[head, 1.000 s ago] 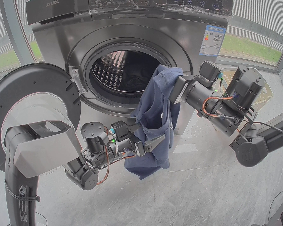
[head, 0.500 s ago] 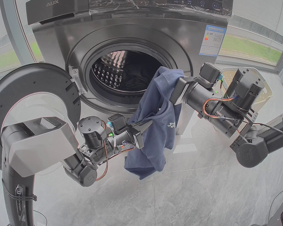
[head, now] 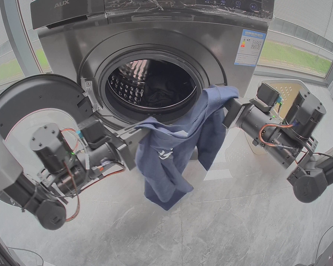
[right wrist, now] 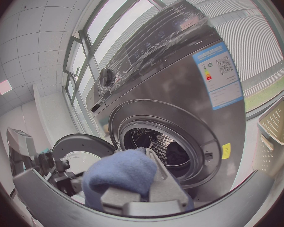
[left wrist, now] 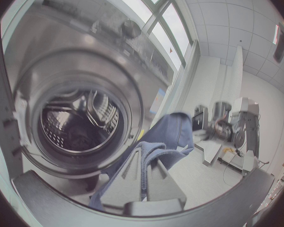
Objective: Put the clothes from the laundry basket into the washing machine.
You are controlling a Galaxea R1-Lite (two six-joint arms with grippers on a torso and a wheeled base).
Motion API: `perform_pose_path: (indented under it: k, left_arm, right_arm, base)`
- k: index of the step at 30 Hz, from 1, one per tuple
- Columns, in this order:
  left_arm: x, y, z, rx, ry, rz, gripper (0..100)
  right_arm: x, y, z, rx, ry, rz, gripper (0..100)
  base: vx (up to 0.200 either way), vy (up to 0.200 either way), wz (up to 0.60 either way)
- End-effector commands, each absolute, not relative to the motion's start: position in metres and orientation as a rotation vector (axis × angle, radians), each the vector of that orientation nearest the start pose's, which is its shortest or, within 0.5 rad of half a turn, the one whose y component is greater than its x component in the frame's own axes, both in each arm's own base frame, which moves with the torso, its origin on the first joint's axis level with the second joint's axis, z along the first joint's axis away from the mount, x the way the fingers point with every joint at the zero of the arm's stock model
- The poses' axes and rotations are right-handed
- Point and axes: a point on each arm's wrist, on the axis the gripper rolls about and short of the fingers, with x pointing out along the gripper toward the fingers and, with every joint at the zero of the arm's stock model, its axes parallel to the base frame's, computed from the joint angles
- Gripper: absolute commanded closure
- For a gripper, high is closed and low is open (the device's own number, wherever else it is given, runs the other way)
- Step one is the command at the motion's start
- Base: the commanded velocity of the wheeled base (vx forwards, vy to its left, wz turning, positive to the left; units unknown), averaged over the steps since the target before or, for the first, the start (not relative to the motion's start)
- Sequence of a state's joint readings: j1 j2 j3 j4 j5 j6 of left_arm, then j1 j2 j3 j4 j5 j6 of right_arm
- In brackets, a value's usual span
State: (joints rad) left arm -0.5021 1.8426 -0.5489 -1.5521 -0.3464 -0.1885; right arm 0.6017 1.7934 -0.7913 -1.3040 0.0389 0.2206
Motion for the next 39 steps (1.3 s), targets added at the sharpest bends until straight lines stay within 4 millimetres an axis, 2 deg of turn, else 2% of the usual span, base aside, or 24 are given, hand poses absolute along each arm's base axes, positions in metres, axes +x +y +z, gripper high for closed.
perform_pose_path:
  k: [1,8,15,17,24,32,37,39]
  left_arm:
    - [0.208,-0.112,0.221,-0.232,-0.36,-0.815,100]
    - [0.207,-0.109,0.228,-0.233,-0.398,-0.804,100]
    - [0.201,-0.103,0.25,-0.252,-0.486,-0.74,100]
    - [0.2,-0.103,0.25,-0.25,-0.479,-0.738,100]
    - [0.203,-0.105,0.245,-0.241,-0.459,-0.718,100]
    - [0.205,-0.107,0.248,-0.242,-0.47,-0.708,100]
    - [0.205,-0.108,0.245,-0.235,-0.462,-0.71,100]
    - [0.212,-0.115,0.238,-0.222,-0.427,-0.72,100]
  right_arm:
    - [0.226,0.148,0.227,0.315,-0.258,0.652,100]
    - [0.219,0.147,0.232,0.312,-0.281,0.662,100]
    - [0.219,0.147,0.24,0.316,-0.32,0.665,100]
    - [0.218,0.146,0.246,0.323,-0.343,0.665,100]
    - [0.216,0.148,0.249,0.333,-0.37,0.676,100]
    - [0.216,0.148,0.25,0.334,-0.374,0.678,100]
    - [0.216,0.148,0.246,0.331,-0.359,0.675,100]
    - [0.216,0.15,0.237,0.321,-0.318,0.676,100]
  base:
    - [0.0,0.0,0.0]
    - [0.0,0.0,0.0]
    - [0.0,0.0,0.0]
    - [0.0,0.0,0.0]
    - [0.0,0.0,0.0]
    - [0.0,0.0,0.0]
    - [0.0,0.0,0.0]
    - [0.0,0.0,0.0]
